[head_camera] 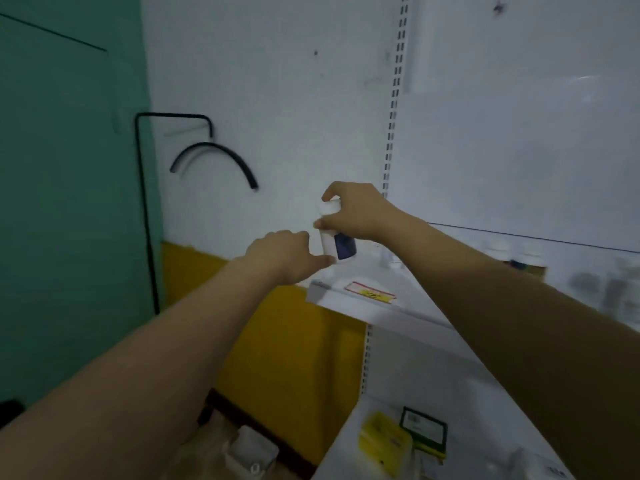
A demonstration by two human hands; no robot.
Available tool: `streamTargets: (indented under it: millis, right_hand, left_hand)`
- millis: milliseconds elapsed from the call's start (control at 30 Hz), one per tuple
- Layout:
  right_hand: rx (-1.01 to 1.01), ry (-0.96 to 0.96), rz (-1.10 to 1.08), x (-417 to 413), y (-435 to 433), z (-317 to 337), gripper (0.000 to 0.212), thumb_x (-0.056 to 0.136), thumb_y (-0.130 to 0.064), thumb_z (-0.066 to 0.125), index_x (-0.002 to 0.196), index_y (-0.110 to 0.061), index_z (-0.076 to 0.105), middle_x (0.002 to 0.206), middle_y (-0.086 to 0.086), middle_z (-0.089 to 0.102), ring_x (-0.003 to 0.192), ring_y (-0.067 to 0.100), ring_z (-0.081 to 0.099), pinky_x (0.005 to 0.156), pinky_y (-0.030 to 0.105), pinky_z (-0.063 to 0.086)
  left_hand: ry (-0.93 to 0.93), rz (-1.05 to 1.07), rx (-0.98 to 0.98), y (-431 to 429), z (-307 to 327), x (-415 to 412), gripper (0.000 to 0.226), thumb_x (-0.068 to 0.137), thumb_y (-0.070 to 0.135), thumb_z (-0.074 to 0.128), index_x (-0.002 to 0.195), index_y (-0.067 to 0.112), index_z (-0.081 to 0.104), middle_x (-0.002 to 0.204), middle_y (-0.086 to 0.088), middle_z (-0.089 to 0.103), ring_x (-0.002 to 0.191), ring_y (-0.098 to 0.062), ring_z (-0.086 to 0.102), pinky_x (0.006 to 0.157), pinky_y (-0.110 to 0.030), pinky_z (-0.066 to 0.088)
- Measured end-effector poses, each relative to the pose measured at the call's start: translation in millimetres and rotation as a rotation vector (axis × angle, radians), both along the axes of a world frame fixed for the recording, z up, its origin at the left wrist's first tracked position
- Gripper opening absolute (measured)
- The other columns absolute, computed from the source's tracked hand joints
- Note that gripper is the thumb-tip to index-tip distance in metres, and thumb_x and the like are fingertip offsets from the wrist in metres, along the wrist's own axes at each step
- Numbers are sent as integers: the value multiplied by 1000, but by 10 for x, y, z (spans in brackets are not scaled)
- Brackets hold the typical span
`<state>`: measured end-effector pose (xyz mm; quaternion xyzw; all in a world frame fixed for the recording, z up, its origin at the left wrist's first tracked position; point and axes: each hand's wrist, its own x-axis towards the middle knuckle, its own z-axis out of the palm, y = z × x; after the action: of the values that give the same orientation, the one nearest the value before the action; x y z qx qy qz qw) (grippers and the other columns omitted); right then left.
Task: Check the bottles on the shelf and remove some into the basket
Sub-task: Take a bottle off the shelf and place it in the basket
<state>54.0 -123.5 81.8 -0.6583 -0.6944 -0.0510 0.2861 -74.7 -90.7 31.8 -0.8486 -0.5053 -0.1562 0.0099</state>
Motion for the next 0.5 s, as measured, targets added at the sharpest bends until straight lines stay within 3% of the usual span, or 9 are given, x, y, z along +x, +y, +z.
streamTargets:
  millis: [267, 367, 500]
  right_hand:
    - [-112, 36, 268, -1300, 671, -383, 51, 81, -31, 72, 124, -12, 51, 123, 13, 54, 106, 28, 56, 88, 41, 51]
    - [-120, 40, 314, -1720, 902, -494, 53, 81, -31, 72, 125, -11, 51, 122, 14, 54, 106, 29, 56, 88, 42, 51]
    - [-123, 58, 335, -2177, 1241, -605, 49, 82, -32, 71, 120, -9, 51, 116, 14, 56, 100, 29, 57, 85, 43, 52]
  left_hand:
    - [81, 289, -134, 272, -450, -1378, 72, 88, 66, 38, 138, 14, 39, 137, -9, 48, 121, -27, 48, 97, -40, 44]
    - [87, 357, -169, 419, -582, -1815, 67, 89, 65, 37, 132, 15, 45, 130, -10, 54, 113, -26, 53, 93, -39, 46]
    - [88, 427, -187, 666, -715, -2238, 70, 90, 64, 37, 137, 12, 39, 135, -10, 49, 120, -27, 48, 94, -39, 44]
